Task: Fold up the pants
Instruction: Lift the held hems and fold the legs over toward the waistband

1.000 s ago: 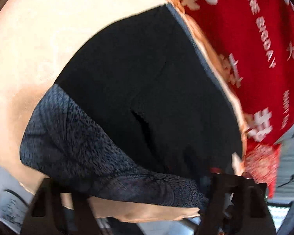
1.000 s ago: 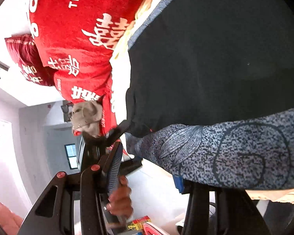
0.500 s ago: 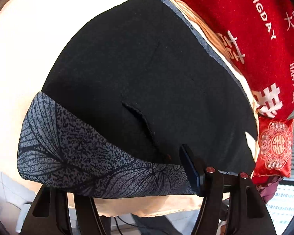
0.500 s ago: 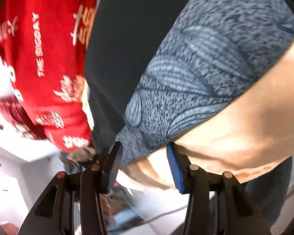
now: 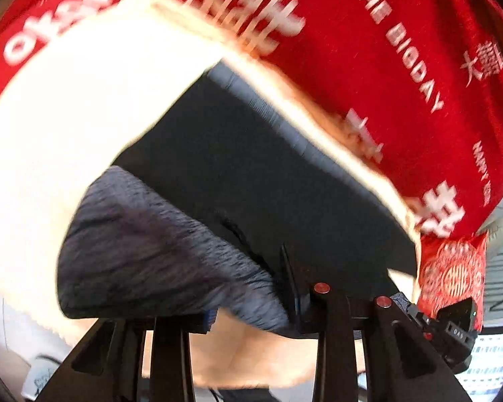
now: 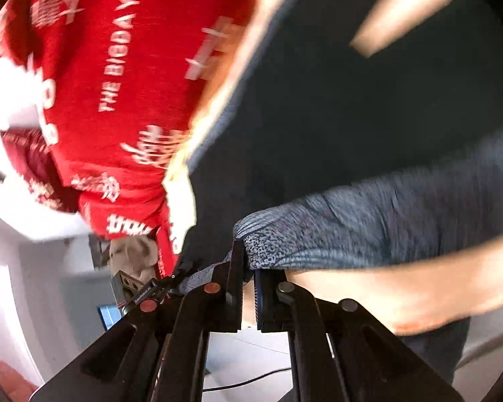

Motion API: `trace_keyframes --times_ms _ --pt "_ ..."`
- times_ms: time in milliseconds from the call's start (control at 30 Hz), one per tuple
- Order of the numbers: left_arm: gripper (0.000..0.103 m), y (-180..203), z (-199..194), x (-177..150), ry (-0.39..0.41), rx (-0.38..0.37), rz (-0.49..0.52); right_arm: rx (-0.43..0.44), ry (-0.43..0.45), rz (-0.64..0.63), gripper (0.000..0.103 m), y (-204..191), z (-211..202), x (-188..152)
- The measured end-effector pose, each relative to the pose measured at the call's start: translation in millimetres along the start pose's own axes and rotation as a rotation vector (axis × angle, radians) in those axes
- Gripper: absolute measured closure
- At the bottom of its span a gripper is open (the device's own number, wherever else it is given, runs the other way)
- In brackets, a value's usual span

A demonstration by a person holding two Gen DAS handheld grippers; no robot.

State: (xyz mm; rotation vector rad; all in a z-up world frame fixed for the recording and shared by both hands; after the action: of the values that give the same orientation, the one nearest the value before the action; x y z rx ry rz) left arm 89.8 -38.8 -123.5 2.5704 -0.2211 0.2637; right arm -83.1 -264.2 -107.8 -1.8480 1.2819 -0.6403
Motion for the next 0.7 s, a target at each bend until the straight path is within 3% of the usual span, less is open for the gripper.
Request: trace_keyframes --times_ms 200,267,300,333,467,533,600,700 --pt "0.068 41.7 53.5 84.0 0.109 0.054 0.085 -0.067 -0.098 -0.163 0.097 -37.7 35.7 103.9" --pt "0.056 45.3 82.1 102.8 0.118 0.106 0.11 -0.096 -0.132 -0.16 0.097 -30.8 60.2 135.0" --pt "0.045 43.2 98.9 112.7 0.134 0.161 0.128 -0.107 -0.138 -0.153 0.097 -34.5 75.0 149.1" --pt "0.043 40.1 111.3 118.9 0.141 0.194 0.134 -0.131 -0.152 -0.148 0.096 -25.6 91.7 165.0" --pt "0.043 21.0 162.2 128.2 0.111 0.264 0.117 -0.186 -0.202 -0.124 0.094 10.3 139.6 193.4" --pt "0.036 22.9 171.0 132.0 0.148 0.294 0.156 -0.189 -0.212 -0.12 0.094 20.9 154.4 200.8" --pt "0.025 22.6 167.9 136.4 0.143 0.375 0.183 -0.172 -0.209 -0.092 0.095 28.0 158.8 205.9" --pt "0.025 23.9 128.2 147.7 0.206 0.348 0.116 -0.172 -0.228 -0.096 0.092 20.5 149.9 201.9"
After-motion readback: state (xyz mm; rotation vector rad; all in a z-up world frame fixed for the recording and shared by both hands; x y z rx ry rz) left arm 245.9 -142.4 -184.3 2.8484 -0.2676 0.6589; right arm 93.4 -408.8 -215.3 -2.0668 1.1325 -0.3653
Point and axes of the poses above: each gripper's, at about its wrist camera, not at the fingertips, and z roughly the way its jaws point, y to its right, x to its top, the point moved 6 cm from there along z, roughly the way its jaws point, and after that the axes turned 5 degrees about y, right-handed, at the moved point
